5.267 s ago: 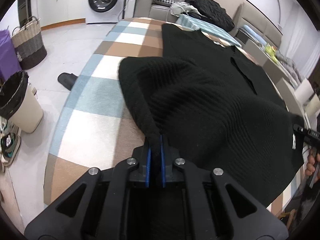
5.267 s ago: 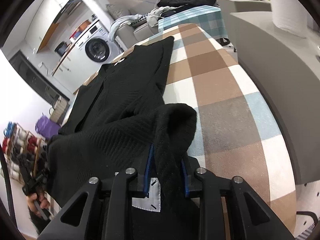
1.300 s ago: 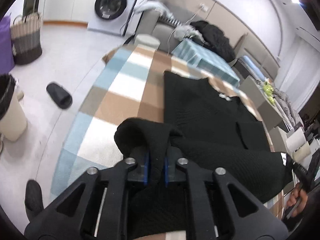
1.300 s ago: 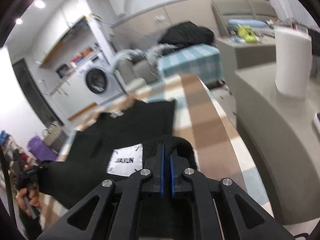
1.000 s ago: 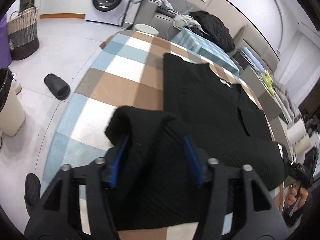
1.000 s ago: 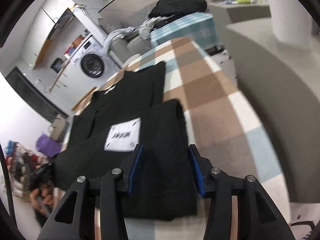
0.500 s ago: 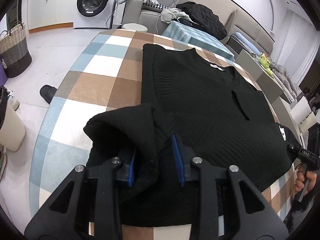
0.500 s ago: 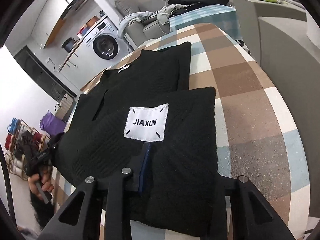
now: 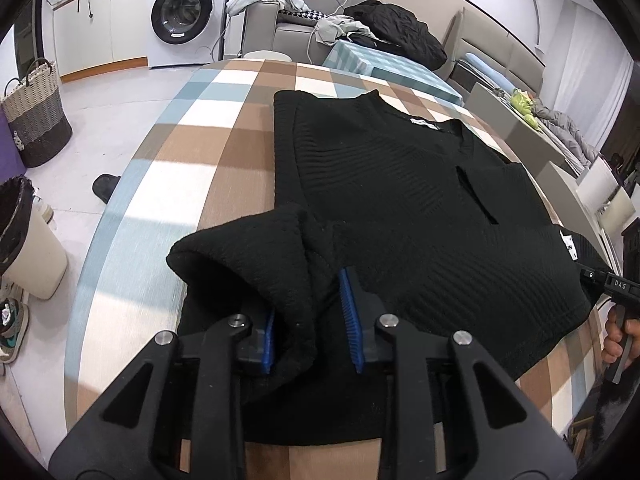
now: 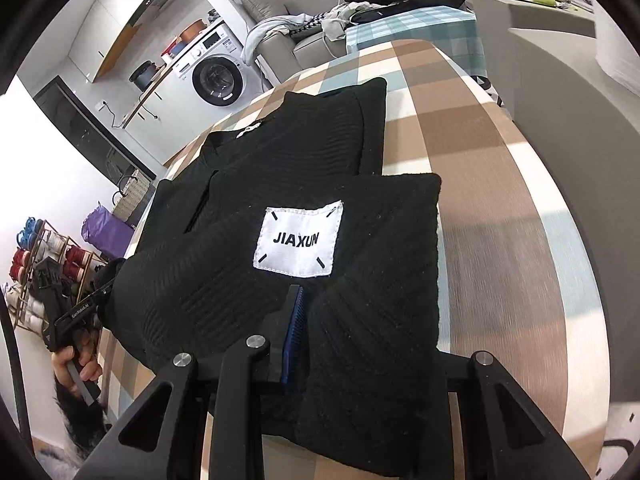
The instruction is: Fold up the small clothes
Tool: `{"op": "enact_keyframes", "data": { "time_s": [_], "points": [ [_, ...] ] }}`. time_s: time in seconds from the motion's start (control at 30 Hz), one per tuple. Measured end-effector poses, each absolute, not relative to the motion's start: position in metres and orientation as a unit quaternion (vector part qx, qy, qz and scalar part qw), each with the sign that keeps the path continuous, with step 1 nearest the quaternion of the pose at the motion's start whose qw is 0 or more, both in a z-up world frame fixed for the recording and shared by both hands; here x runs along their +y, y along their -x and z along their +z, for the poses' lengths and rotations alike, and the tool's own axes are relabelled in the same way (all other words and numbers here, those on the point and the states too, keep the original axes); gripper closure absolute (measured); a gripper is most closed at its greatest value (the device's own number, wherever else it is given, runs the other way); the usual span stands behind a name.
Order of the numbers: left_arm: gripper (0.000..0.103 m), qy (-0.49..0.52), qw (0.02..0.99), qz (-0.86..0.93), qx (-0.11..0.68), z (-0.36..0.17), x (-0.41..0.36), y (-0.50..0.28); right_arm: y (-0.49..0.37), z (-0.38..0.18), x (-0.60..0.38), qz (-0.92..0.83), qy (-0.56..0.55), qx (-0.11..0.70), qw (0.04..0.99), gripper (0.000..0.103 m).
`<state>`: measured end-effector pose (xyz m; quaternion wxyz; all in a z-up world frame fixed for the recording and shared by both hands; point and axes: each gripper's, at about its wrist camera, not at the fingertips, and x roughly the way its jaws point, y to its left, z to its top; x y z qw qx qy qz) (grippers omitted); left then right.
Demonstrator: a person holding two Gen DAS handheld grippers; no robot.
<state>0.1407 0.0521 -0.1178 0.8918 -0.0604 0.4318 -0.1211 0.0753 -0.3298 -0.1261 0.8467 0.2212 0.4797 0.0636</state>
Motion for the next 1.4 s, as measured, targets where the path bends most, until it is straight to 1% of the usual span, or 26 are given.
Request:
{"op": "enact_keyframes", "data": {
  "time_s": [0.27,0.5,0.77,1.03,1.27,1.4],
  "points": [
    [0.079,0.09,0.891,-0.119,0.429,-0.122,0.075,-0.094,-0.043,-0.125,-0.322,0.065,-0.218,0.479,0.848,0.074],
    [0.079,0.108,0.887,-0.111,0.436,-0.123,0.083,-0.088,-0.041,-0.119,-0.304,0.035,-0.165,0.473,0.865,0.073],
    [0.078,0.106,0.889,-0.097,0.435,-0.118,0.081,-0.089,-0.042,-0.119,-0.302,0.022,-0.142,0.468,0.872,0.066],
    [0.078,0.097,0.894,-0.075,0.431,-0.109,0.086,-0.073,-0.025,-0.111,-0.314,0.024,-0.163,0.452,0.877,0.064],
    [0.078,0.08,0.904,-0.052,0.416,-0.097,0.086,-0.057,-0.001,-0.095,-0.332,0.04,-0.195,0.42,0.886,0.064],
    [0.078,0.062,0.91,-0.043,0.408,-0.092,0.082,-0.047,0.001,-0.094,-0.335,0.046,-0.209,0.418,0.883,0.064]
  ]
}}
